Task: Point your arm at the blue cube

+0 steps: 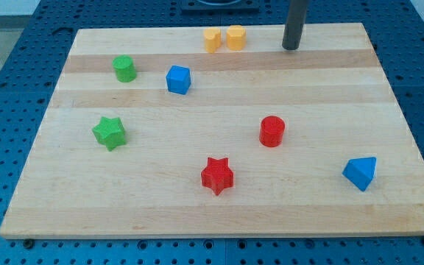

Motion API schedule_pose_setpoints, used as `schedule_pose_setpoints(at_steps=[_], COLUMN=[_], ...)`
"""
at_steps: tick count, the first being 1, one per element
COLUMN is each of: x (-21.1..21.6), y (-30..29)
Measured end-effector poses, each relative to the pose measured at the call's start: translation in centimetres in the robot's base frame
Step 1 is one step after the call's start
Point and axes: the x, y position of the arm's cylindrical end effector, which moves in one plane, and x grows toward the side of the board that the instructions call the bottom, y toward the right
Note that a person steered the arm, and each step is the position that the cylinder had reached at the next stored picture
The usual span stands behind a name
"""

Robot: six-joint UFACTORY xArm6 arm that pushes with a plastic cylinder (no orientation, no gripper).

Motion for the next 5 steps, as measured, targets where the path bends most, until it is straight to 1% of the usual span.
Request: schedule_pose_setpoints(at_steps=[2,3,5], x=[0.7,2.4,4.1], y=[0.0,0.0,-0.4])
